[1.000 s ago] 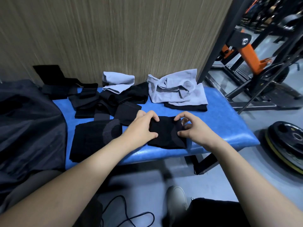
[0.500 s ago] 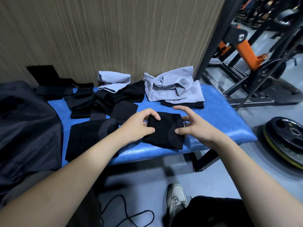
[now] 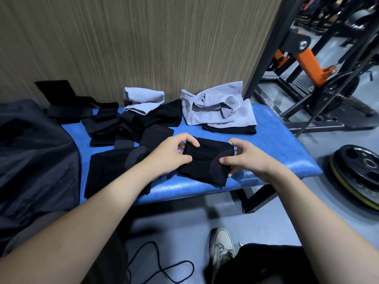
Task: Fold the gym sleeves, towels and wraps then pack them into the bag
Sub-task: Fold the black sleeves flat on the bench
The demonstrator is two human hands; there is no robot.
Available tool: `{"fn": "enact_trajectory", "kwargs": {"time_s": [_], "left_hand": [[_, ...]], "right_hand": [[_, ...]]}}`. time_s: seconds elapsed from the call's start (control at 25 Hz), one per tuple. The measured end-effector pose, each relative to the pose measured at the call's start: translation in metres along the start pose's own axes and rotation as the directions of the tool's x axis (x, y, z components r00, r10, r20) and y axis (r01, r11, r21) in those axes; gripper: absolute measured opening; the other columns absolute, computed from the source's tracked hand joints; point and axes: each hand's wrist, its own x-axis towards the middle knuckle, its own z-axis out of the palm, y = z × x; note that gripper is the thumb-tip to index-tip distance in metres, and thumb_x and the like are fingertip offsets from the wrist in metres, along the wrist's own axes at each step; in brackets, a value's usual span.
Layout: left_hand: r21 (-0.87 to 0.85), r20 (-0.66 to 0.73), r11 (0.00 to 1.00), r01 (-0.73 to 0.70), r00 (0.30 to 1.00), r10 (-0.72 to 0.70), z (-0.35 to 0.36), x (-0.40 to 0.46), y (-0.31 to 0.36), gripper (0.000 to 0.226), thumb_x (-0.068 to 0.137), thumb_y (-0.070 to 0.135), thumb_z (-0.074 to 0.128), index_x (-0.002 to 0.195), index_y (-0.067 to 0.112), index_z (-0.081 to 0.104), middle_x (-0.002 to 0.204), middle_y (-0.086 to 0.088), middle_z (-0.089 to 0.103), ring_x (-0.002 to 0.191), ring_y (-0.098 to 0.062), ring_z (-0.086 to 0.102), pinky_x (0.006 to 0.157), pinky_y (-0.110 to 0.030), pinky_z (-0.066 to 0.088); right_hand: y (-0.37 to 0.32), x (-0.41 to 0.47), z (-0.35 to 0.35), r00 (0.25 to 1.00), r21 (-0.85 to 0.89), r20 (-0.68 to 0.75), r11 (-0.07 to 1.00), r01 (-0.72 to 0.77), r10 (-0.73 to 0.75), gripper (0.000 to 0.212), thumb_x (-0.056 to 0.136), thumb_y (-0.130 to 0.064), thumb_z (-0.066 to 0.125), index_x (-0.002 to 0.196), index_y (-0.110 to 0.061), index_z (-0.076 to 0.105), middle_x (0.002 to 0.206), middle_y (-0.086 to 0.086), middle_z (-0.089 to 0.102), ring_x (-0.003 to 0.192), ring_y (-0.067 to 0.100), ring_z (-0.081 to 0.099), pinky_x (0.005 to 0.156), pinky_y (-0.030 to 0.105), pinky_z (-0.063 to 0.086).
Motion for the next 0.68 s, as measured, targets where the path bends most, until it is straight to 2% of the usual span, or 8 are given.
{"fn": "enact_trajectory", "kwargs": {"time_s": [0.12,0.24,0.36,0.48,0.56,0.68], "left_hand": [[-0.103,-0.015,0.994,0.023,1.000,-0.025,-0.003,-0.001,0.001,0.034,0.082,-0.003,0.067,0.102,0.024,0.066,0.074,0.005,0.051,0.054,-0.008,0.044,0.060,-0.017,0.041],[-0.244,-0.058,0.970,0.010,0.998,-0.025,-0.016,-0.004,0.005,0.036,0.083,-0.005,0.066,0.103,0.025,0.068,0.091,-0.002,0.063,0.066,-0.011,0.057,0.069,-0.021,0.046],[-0.344,-0.140,0.939,-0.029,0.990,-0.021,-0.041,-0.009,0.004,0.037,0.085,-0.012,0.059,0.102,0.019,0.071,0.098,-0.002,0.068,0.078,-0.011,0.061,0.074,-0.027,0.050],[-0.377,-0.122,0.926,-0.008,0.992,-0.041,-0.060,-0.020,-0.004,0.030,0.088,-0.006,0.063,0.105,0.017,0.072,0.100,-0.002,0.066,0.091,-0.009,0.062,0.083,-0.025,0.052],[-0.391,-0.117,0.920,0.015,0.991,-0.066,-0.066,-0.030,-0.008,0.027,0.087,0.001,0.070,0.107,0.018,0.072,0.101,0.001,0.064,0.093,-0.007,0.062,0.087,-0.025,0.052],[-0.299,-0.204,0.954,-0.022,0.978,-0.041,-0.079,-0.045,-0.008,0.032,0.081,0.000,0.075,0.103,0.022,0.069,0.102,0.003,0.059,0.081,-0.005,0.062,0.083,-0.022,0.049]], "right_hand": [[-0.004,0.002,0.004,0.995,0.145,-0.069,0.986,0.082,-0.072,0.035,0.089,0.005,0.067,0.109,-0.015,0.047,0.087,0.029,0.064,0.074,0.031,0.060,0.063,0.041,0.054],[-0.012,0.004,0.007,0.968,0.258,-0.133,0.935,0.243,-0.215,0.045,0.093,0.002,0.062,0.126,-0.027,0.050,0.091,0.033,0.060,0.082,0.031,0.057,0.070,0.040,0.046],[-0.028,0.004,0.016,0.945,0.337,-0.151,0.884,0.324,-0.290,0.031,0.097,0.002,0.055,0.120,-0.019,0.049,0.091,0.017,0.065,0.074,0.024,0.059,0.060,0.026,0.047],[-0.042,0.005,0.035,0.939,0.309,-0.097,0.886,0.345,-0.331,0.018,0.097,0.006,0.052,0.108,-0.009,0.050,0.077,-0.002,0.062,0.063,0.010,0.057,0.055,0.017,0.045],[-0.049,0.009,0.049,0.943,0.278,-0.065,0.901,0.331,-0.327,0.017,0.096,0.007,0.055,0.107,-0.007,0.055,0.084,-0.001,0.062,0.068,0.009,0.059,0.057,0.017,0.047],[-0.061,0.016,0.065,0.948,0.254,-0.029,0.915,0.312,-0.316,0.025,0.092,0.009,0.059,0.112,-0.006,0.058,0.100,0.005,0.063,0.079,0.017,0.062,0.065,0.023,0.052]]}}
